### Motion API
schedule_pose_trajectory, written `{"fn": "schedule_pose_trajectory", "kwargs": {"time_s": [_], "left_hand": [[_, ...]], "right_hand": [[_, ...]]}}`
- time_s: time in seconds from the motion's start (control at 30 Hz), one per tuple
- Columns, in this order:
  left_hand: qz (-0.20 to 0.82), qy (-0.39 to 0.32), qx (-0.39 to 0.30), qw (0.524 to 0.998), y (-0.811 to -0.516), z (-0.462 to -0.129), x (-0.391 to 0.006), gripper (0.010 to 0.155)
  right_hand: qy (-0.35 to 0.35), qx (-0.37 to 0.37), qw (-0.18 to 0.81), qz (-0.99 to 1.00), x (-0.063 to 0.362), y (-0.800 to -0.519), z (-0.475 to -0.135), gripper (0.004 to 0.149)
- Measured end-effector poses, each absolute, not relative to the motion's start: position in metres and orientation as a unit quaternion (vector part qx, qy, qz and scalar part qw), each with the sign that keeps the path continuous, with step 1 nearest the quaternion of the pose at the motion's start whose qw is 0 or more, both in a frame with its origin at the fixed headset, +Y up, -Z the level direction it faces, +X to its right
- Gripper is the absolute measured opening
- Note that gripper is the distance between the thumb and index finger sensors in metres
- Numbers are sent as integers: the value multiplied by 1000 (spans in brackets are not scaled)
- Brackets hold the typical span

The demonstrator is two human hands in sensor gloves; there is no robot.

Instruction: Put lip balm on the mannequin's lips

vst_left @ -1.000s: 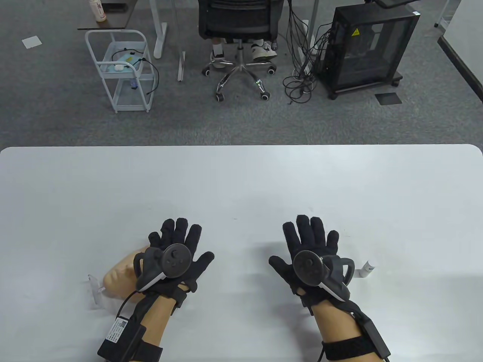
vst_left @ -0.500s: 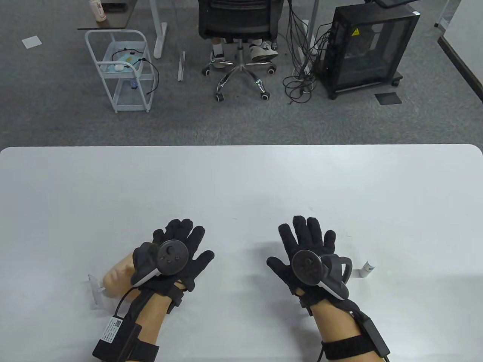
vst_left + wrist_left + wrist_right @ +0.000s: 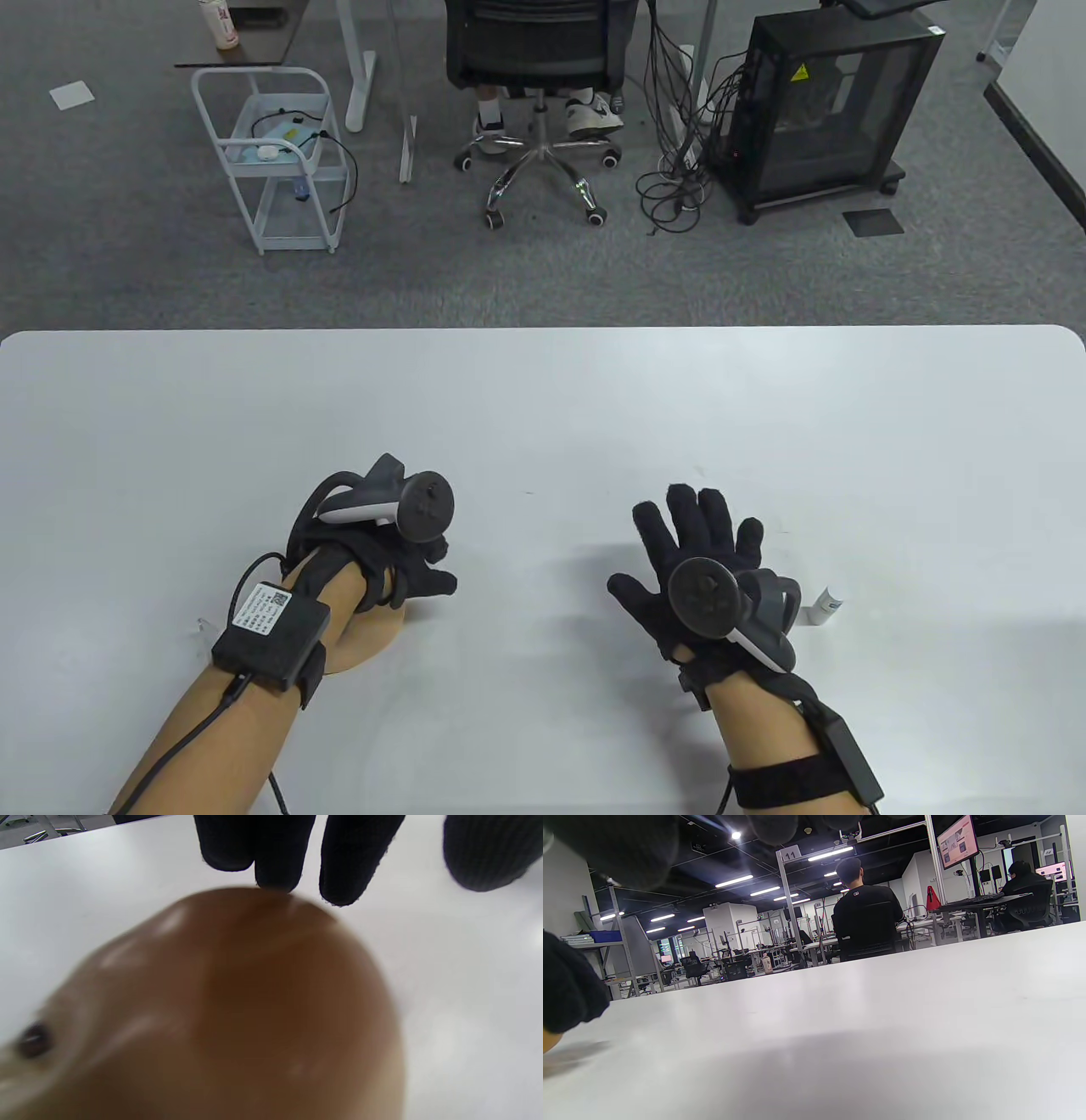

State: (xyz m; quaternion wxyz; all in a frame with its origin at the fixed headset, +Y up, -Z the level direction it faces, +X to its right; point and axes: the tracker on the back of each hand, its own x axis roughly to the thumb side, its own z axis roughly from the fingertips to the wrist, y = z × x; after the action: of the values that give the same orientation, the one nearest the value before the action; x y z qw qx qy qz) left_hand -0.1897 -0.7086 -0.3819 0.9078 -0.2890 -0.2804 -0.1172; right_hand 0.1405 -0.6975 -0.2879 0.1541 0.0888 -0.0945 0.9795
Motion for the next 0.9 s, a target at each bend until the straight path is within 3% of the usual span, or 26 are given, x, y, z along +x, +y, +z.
{"fn": "schedule_pose_trajectory", "kwargs": {"time_s": [0.2,0.37,0.73,0.9], "left_hand": [[-149,-287,-307,895,-727,-386,-198,71],[-174,-297,-313,886,-734,-385,-196,62],[-98,-255,-386,881,-738,-396,-201,51],[-52,-241,-390,887,-725,-404,-207,48]], "right_hand": [[-89,83,156,980,143,-698,-288,86],[-92,79,159,980,146,-697,-289,85],[-100,83,157,979,149,-695,-290,86],[-92,86,158,979,149,-696,-290,85]]}}
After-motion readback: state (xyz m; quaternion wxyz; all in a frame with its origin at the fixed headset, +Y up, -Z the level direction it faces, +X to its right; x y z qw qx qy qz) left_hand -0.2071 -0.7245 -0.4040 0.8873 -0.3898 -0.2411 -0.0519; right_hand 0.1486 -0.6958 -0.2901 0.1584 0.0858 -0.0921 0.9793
